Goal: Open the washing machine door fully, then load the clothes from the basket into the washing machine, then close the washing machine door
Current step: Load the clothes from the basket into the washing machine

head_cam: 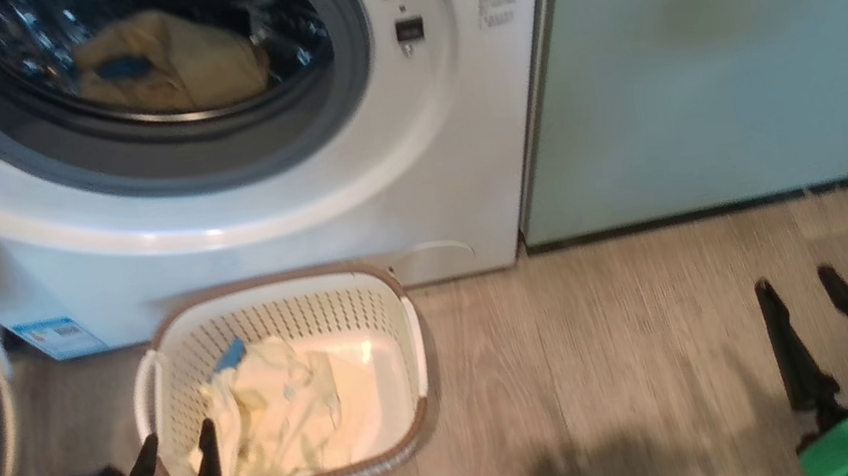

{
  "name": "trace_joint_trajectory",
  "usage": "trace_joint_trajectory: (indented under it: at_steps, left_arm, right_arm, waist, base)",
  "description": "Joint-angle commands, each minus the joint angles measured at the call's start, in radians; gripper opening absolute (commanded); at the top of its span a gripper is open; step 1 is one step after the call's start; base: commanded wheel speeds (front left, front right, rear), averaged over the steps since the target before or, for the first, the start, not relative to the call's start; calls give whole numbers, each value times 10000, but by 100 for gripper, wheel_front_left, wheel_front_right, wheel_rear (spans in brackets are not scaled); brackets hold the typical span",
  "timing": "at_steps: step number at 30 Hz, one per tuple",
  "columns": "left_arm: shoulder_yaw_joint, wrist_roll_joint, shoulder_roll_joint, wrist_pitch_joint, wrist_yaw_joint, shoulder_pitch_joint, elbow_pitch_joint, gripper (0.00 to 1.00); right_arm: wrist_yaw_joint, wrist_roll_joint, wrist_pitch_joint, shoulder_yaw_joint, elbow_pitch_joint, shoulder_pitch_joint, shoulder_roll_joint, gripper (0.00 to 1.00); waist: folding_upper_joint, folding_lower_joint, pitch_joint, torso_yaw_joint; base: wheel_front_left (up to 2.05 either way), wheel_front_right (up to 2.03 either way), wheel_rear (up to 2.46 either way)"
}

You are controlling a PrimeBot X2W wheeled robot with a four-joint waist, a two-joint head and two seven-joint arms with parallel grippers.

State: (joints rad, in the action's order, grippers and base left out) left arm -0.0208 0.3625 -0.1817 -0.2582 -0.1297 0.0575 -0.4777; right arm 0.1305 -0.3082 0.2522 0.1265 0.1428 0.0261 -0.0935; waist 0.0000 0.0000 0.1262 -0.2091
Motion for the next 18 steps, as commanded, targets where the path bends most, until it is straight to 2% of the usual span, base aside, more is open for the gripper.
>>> trace_joint_trajectory:
  at_steps: [1, 13, 18]
  left_arm:
    - [-165, 69, -195, -36, -9, 769, -80, 100]
    - [1390, 690, -505, 23, -9, 3540, -3505, 100]
    - [2203, 1110, -725, 518, -10, 4592, -4786, 100]
  right_arm:
    - [2, -83, 95, 216, -395, -582, -133, 100]
    - [2, -120, 95, 385, -617, -1579, -117, 100]
    - [2, -124, 95, 469, -721, -2059, -160, 100]
  waist:
    - [0, 0, 548, -204]
    - [0, 0, 2776, -662]
    - [0, 0, 3632, -861]
  base:
    - [0, 0, 0]
    - [0, 0, 0]
    - [0, 0, 0]
